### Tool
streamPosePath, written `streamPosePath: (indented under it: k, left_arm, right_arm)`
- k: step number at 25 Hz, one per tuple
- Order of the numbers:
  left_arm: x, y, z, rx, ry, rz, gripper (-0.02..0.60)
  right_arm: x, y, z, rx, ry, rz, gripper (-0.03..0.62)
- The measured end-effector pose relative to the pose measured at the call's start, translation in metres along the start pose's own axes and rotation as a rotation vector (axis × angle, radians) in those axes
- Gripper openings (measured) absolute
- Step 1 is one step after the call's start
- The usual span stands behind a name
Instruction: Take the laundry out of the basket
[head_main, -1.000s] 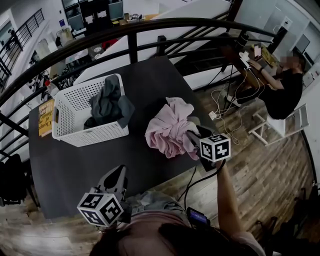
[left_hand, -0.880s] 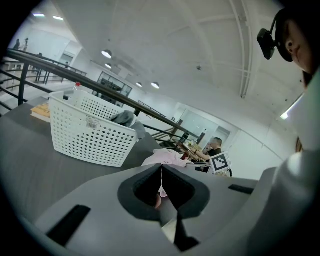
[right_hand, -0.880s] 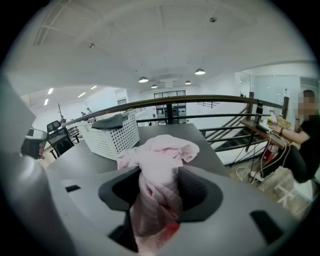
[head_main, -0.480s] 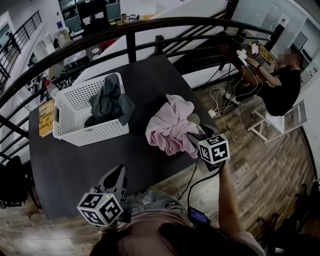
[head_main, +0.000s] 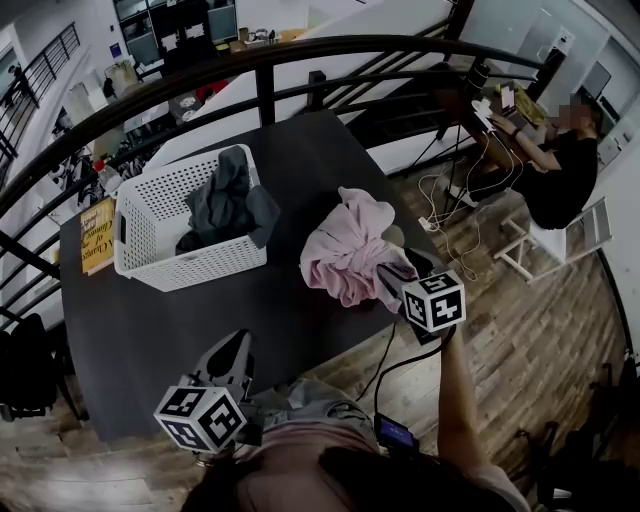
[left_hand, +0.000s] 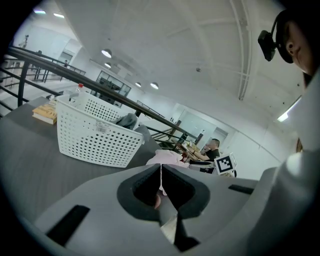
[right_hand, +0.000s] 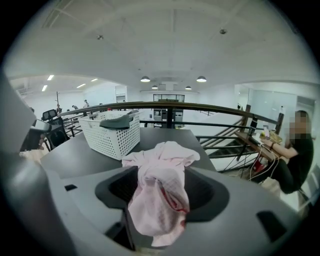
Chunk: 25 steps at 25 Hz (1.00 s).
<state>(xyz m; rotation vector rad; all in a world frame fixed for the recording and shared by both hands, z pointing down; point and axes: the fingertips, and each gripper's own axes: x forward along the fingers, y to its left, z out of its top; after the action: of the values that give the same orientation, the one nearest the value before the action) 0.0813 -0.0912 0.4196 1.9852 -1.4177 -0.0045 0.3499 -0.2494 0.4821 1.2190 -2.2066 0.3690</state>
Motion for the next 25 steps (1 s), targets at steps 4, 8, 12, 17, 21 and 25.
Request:
streamPosePath:
  k: [4,8,12,17,21,25]
  left_arm:
    - [-0.01,0.014,0.004,-0.006,0.001,-0.001,-0.003]
    - [-0.024,0.03,0.012,-0.007,0.003,-0.002,-0.003]
    - [-0.039,0.05,0.025,-0.017,-0.014,0.016,-0.003]
    - [-0.054,0.074,0.038,-0.033,-0.034,0.033,-0.002]
    - [-0.065,0.091,0.044,-0.049,-0.046,0.039,-0.002]
    - [-0.076,0.108,0.05,-0.065,-0.058,0.045,-0.003]
  right_arm:
    - [-0.002,0.016,0.006,0.012,-0.009,-0.008,0.29]
    - [-0.001,0.032,0.013,0.028,-0.017,-0.029,0.29]
    - [0.0,0.044,0.025,0.04,-0.041,-0.053,0.29]
    - [-0.002,0.068,0.044,0.057,-0.087,-0.059,0.29]
    - [-0.003,0.094,0.059,0.059,-0.121,-0.058,0.244]
    - [-0.003,0.124,0.078,0.071,-0.162,-0.038,0.204]
